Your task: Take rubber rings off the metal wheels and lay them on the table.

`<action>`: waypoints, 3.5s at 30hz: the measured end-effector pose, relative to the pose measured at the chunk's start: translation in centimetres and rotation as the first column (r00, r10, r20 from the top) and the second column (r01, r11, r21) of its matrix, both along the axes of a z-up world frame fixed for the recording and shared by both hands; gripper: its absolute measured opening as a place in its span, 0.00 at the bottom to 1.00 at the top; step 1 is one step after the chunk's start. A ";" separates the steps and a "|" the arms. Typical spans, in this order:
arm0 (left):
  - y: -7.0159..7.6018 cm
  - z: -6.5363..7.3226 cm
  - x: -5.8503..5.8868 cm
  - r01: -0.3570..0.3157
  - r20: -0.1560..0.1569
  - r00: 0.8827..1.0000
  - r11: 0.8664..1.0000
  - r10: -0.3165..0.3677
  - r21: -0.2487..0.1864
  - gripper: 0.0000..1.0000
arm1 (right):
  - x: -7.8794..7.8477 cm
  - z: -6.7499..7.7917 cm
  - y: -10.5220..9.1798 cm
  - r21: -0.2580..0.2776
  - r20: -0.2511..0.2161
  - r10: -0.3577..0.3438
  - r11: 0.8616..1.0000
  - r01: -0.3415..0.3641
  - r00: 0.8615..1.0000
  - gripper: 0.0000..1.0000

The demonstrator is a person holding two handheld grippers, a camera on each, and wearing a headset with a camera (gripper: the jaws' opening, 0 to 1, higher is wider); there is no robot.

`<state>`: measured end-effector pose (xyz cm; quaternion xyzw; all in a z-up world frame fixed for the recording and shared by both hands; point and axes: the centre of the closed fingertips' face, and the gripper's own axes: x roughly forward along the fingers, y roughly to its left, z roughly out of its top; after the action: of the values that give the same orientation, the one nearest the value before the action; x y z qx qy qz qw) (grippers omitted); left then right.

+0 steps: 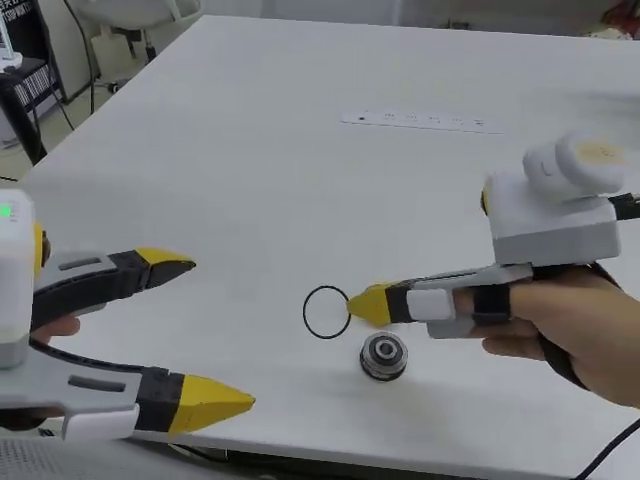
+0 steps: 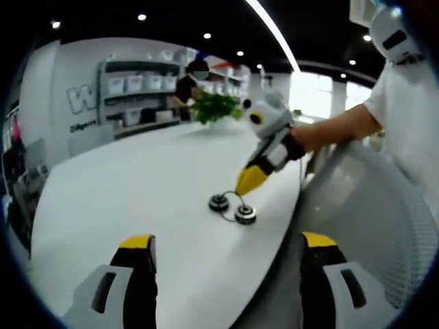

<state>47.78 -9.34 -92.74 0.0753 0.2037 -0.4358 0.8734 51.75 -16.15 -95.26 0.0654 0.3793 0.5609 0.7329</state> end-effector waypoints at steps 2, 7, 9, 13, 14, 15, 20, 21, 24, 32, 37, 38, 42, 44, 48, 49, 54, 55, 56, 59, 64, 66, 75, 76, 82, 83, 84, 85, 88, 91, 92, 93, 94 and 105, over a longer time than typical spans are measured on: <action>0.0 0.0 0.1 -0.003 0.004 1.000 1.000 0.003 0.001 0.87 | -0.2 -0.5 0.2 -0.017 -0.006 0.011 1.000 -0.011 1.000 0.00; 0.1 0.0 0.2 -0.010 0.002 1.000 1.000 0.010 -0.007 0.87 | -0.1 -1.6 0.9 -0.053 -0.014 0.029 0.998 -0.030 0.999 0.00; 0.1 -0.1 0.2 -0.010 -0.001 1.000 1.000 0.010 0.002 0.87 | 0.0 -2.1 1.2 -0.062 -0.022 0.030 0.998 -0.031 0.999 0.00; 0.1 -0.2 0.2 -0.005 -0.004 1.000 1.000 0.005 0.005 0.87 | 0.1 -3.1 1.5 -0.074 -0.046 0.010 0.997 -0.013 0.999 0.00; 0.1 -0.3 0.1 -0.001 -0.006 1.000 1.000 0.001 0.009 0.86 | 0.1 -3.4 1.6 -0.074 -0.057 0.007 0.997 -0.011 0.998 0.00; 0.1 -0.4 0.1 0.001 -0.007 1.000 1.000 -0.001 0.012 0.86 | 0.0 -3.6 1.6 -0.076 -0.062 0.004 0.997 -0.009 0.998 0.00; 0.2 -0.4 0.2 -0.008 -0.006 1.000 1.000 0.008 0.014 0.87 | -0.4 -4.5 1.5 -0.094 -0.070 0.007 0.995 -0.014 0.998 0.00; 0.2 -0.4 0.2 -0.010 -0.007 1.000 1.000 0.010 0.012 0.86 | -0.5 -4.6 1.5 -0.094 -0.075 0.002 0.996 -0.009 0.997 0.00; 0.2 -0.4 0.2 -0.014 -0.007 1.000 1.000 0.014 0.014 0.86 | -0.8 -5.1 1.5 -0.110 -0.073 0.009 0.994 -0.017 0.997 0.00; 0.3 -0.4 0.2 -0.025 -0.005 1.000 1.000 0.025 0.018 0.85 | -0.2 -5.6 1.1 -0.140 -0.033 0.015 0.990 -0.019 0.999 0.00; 0.3 -0.4 0.2 -0.027 -0.011 1.000 1.000 0.027 0.012 0.86 | 0.1 -5.7 1.2 -0.146 -0.002 0.017 0.989 -0.017 1.000 0.03; 0.3 -0.4 0.1 -0.026 -0.011 1.000 1.000 0.026 0.013 0.86 | 0.1 -5.7 1.2 -0.148 0.001 0.018 0.989 -0.018 1.000 0.04; 0.3 -0.7 0.0 -0.020 -0.024 1.000 0.999 0.020 0.025 0.86 | 0.4 -5.8 1.1 -0.159 0.020 0.023 0.987 -0.020 1.000 0.06; 0.3 -0.7 -0.1 -0.018 -0.026 0.999 0.999 0.019 0.028 0.86 | 0.5 -5.7 1.0 -0.160 0.027 0.020 0.987 -0.015 0.999 0.07; 0.3 -0.8 -0.1 -0.019 -0.028 0.999 0.999 0.020 0.027 0.86 | 1.1 -5.6 0.8 -0.159 0.037 0.006 0.987 0.000 0.999 0.08; 0.3 -0.8 -0.1 -0.019 -0.028 0.999 0.999 0.020 0.028 0.86 | 1.3 -5.5 0.6 -0.157 0.043 0.003 0.988 0.004 0.999 0.08; 0.4 -0.8 -0.1 -0.020 -0.029 0.999 0.999 0.021 0.029 0.86 | 1.9 -4.4 0.4 -0.122 0.046 -0.022 0.992 0.028 0.999 0.10; 0.4 -0.8 -0.1 -0.021 -0.029 0.999 0.999 0.022 0.030 0.86 | 2.0 -4.2 0.3 -0.120 0.051 -0.022 0.992 0.028 0.998 0.11; 0.4 -0.8 -0.1 -0.022 -0.029 0.999 0.999 0.023 0.029 0.86 | 2.3 -3.8 0.2 -0.114 0.067 -0.029 0.993 0.037 0.997 0.11; 0.5 -0.7 0.0 -0.026 -0.027 0.999 0.999 0.026 0.025 0.86 | 2.7 -2.5 0.2 -0.082 0.097 -0.035 0.996 0.043 0.995 0.13; 0.4 -0.9 -0.1 -0.020 -0.035 0.999 0.999 0.021 0.029 0.86 | 3.1 -1.1 -0.3 -0.055 0.129 -0.042 0.997 0.050 0.991 0.15; 0.4 -0.9 -0.1 -0.018 -0.036 0.999 0.999 0.020 0.028 0.86 | 3.2 -0.5 -0.5 -0.048 0.151 -0.044 0.998 0.051 0.988 0.16; 0.3 -0.8 0.0 -0.018 -0.039 0.999 1.000 0.018 0.013 0.87 | 3.4 1.8 -2.0 -0.020 0.233 -0.041 0.999 0.047 0.972 0.18; 0.2 -0.5 0.0 -0.022 -0.038 0.999 1.000 0.022 -0.005 0.87 | 3.4 2.1 -2.2 -0.019 0.244 -0.040 0.999 0.046 0.969 0.18; 0.2 -0.2 0.2 -0.023 -0.029 0.999 1.000 0.023 -0.015 0.87 | 3.5 3.0 -3.8 -0.009 0.286 -0.045 0.999 0.050 0.957 0.18; 0.2 -0.2 0.1 -0.015 -0.025 1.000 1.000 0.015 -0.009 0.88 | 3.5 3.1 -4.0 -0.007 0.287 -0.046 0.999 0.050 0.957 0.19; 0.0 -0.1 0.0 -0.001 -0.019 1.000 1.000 0.001 -0.006 0.88 | 3.5 3.2 -4.4 -0.006 0.290 -0.049 0.999 0.053 0.956 0.19; -0.1 0.0 0.0 0.006 -0.019 1.000 1.000 -0.006 -0.010 0.90 | 3.5 3.2 -4.7 -0.003 0.294 -0.055 0.998 0.059 0.954 0.19; -0.1 0.5 0.2 0.006 -0.014 1.000 1.000 -0.006 -0.027 0.90 | 3.7 2.9 -5.7 -0.001 0.292 -0.074 0.997 0.077 0.954 0.19; -0.2 1.0 0.6 0.005 -0.001 1.000 1.000 -0.005 -0.024 0.90 | 3.8 2.1 -6.4 -0.023 0.292 -0.074 0.996 0.084 0.954 0.19; -0.3 1.2 0.7 0.009 0.003 1.000 1.000 -0.009 -0.021 0.90 | 3.9 1.9 -6.5 -0.026 0.292 -0.073 0.996 0.084 0.954 0.19; -0.5 1.5 0.8 0.018 0.011 1.000 1.000 -0.018 -0.017 0.90 | 4.0 1.6 -6.6 -0.033 0.288 -0.069 0.996 0.082 0.955 0.19; -0.7 1.8 0.9 0.023 0.018 1.000 1.000 -0.023 -0.015 0.90 | 4.0 1.4 -6.6 -0.039 0.285 -0.065 0.996 0.079 0.956 0.19; -4.3 5.4 3.0 0.125 0.112 0.986 0.992 -0.124 -0.003 0.89 | 2.8 -1.2 -6.7 -0.083 0.203 0.005 0.997 0.012 0.979 0.20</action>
<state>50.74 -13.60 -87.32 0.1075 0.1473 -0.4858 0.8548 54.56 -22.80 -96.44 -0.0221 0.3256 0.5472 0.7708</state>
